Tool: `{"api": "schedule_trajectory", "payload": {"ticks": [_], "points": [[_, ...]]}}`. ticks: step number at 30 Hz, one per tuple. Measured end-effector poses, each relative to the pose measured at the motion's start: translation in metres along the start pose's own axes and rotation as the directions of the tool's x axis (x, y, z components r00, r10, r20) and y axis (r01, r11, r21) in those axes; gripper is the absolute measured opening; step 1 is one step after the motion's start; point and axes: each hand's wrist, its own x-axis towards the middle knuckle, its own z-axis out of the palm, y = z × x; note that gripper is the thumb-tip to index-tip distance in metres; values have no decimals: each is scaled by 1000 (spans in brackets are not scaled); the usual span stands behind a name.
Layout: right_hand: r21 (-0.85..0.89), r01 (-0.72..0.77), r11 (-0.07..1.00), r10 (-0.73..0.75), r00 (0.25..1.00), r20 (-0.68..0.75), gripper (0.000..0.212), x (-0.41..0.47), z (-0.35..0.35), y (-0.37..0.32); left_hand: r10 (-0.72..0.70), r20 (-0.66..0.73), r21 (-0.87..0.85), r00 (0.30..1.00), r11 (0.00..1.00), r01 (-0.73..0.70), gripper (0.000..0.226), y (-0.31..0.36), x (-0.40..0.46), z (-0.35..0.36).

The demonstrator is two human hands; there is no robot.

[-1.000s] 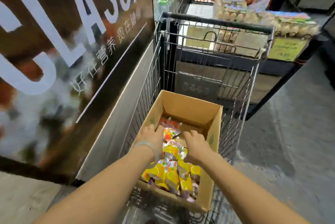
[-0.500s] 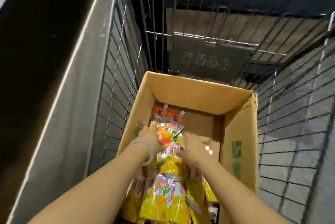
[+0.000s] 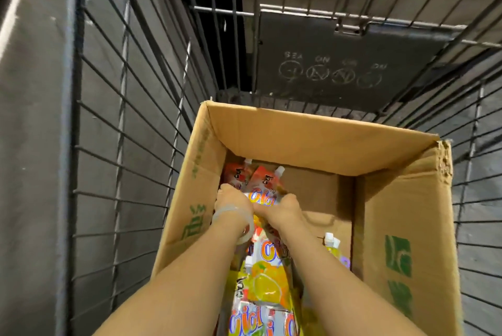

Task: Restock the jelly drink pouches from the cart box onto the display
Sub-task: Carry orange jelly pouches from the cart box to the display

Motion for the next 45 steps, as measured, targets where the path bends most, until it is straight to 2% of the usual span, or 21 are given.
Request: {"api": "schedule_trajectory", "payload": {"ticks": [2,4,6,11,13,15,17,19,23,26,29,33,35,37,42,45], "points": [[100,-40,994,43,999,-30,65,8,-1,-1,-5,28,24,1000,1000,5,40,0,0,0],[256,-38,966,50,998,-41,35,15,-4,3,16,75,57,997,998,-21,18,-3,5,0],[379,-32,925,54,997,-48,23,17,-9,8,30,85,49,996,998,-34,13,-4,8,-1],[460,-62,886,68,998,3,25,12,-25,20,89,70,1,994,996,-89,28,-3,-4,-1],[566,-109,817,82,994,74,15,3,-37,24,85,50,-52,995,995,-83,34,-5,-13,-5],[644,-170,746,90,984,155,18,-11,-47,29,78,56,-135,995,988,-70,43,-10,-24,-10],[654,-234,719,89,965,247,3,-28,-54,35,77,96,-182,992,982,-58,48,-16,-37,-15],[631,-248,735,57,950,307,11,-47,-59,41,99,145,-200,984,977,-69,47,-23,-51,-20],[556,-120,822,-40,963,267,11,-82,-66,55,166,240,-252,956,962,-103,46,-39,-88,-33],[546,-7,838,-124,971,203,17,-113,-79,60,247,186,-374,951,913,-164,34,-54,-121,-43],[536,153,830,-255,959,121,16,-144,-101,59,285,104,-583,953,794,-174,19,-63,-162,-59],[507,374,777,-491,863,116,23,-196,-130,59,338,-31,-754,941,609,-244,25,-78,-230,-73],[516,451,728,-593,792,146,21,-231,-142,61,338,-122,-811,933,507,-290,14,-91,-269,-76],[536,495,684,-670,717,192,24,-264,-149,65,357,-197,-836,913,426,-347,14,-108,-307,-80],[521,562,642,-758,569,319,26,-342,-146,77,299,-335,-864,893,281,-418,22,-170,-386,-93],[522,585,621,-783,481,394,31,-387,-133,86,262,-394,-875,881,186,-446,38,-211,-427,-95]]}}
